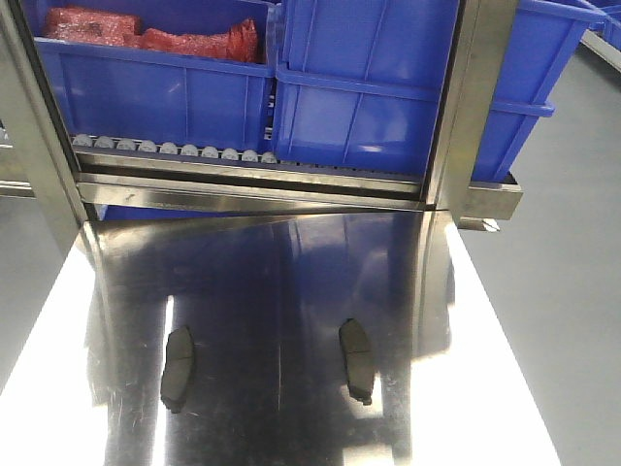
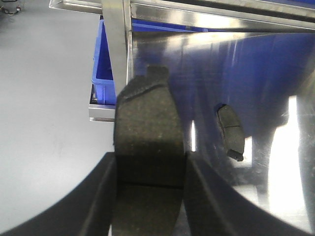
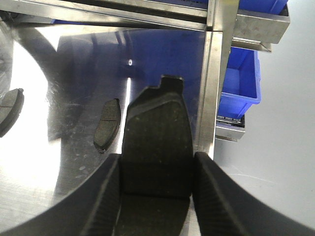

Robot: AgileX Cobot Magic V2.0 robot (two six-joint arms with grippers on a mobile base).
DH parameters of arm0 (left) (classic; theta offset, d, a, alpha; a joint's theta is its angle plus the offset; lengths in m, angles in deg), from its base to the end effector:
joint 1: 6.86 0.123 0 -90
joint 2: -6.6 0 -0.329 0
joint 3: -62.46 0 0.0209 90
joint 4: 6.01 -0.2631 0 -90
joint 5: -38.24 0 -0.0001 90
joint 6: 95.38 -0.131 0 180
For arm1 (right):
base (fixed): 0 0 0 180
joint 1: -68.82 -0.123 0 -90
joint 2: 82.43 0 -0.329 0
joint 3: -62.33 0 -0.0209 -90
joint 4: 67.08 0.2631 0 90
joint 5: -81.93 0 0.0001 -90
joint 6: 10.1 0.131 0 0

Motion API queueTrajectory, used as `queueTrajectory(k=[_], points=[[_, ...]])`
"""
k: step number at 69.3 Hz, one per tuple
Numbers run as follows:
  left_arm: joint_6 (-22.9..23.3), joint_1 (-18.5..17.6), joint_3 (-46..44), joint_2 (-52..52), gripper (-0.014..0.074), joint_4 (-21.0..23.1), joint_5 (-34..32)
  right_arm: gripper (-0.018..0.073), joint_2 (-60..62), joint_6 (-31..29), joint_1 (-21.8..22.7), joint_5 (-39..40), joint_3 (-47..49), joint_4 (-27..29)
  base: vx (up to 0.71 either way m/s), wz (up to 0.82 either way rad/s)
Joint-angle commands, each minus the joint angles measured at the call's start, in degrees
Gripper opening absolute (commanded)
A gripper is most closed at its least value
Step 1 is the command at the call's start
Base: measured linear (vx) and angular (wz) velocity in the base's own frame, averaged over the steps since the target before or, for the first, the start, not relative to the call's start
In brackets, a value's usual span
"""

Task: Move and align brake pads A on conveyor
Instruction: 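Lift the brake pad with the right gripper and withdraw the arm, then drive the base away from the steel table holding both pads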

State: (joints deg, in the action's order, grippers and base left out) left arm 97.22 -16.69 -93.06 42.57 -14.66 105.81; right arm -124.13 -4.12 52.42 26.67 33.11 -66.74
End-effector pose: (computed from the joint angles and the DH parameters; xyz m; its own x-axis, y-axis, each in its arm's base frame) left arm 0.0571 0.0086 0.3846 -0.6057 -0.0571 -0.7937 -0.0373 0.9984 -0.0433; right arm 0.0975 0.0294 0.3702 -0.5938 -0.0627 -0.8022 -0.2236 0.9706 0.0897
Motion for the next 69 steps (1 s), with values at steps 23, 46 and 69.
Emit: queueTrajectory(k=[23, 46, 69], points=[[0.0, 0.2, -1.4, 0.5, -0.0006, -0.7, -4.4, -0.0011, -0.1, -0.1, 0.3, 5.2, 1.6, -0.3, 0.0, 0.0], [0.0, 0.2, -1.4, 0.5, -0.0006, -0.7, -4.4, -0.0011, -0.1, -0.1, 0.3, 5.2, 1.6, -0.3, 0.0, 0.0], [0.0, 0.2, -1.4, 0.5, -0.0006, -0.7, -4.4, -0.0011, -0.1, -0.1, 0.3, 5.2, 1.6, -0.3, 0.0, 0.0]])
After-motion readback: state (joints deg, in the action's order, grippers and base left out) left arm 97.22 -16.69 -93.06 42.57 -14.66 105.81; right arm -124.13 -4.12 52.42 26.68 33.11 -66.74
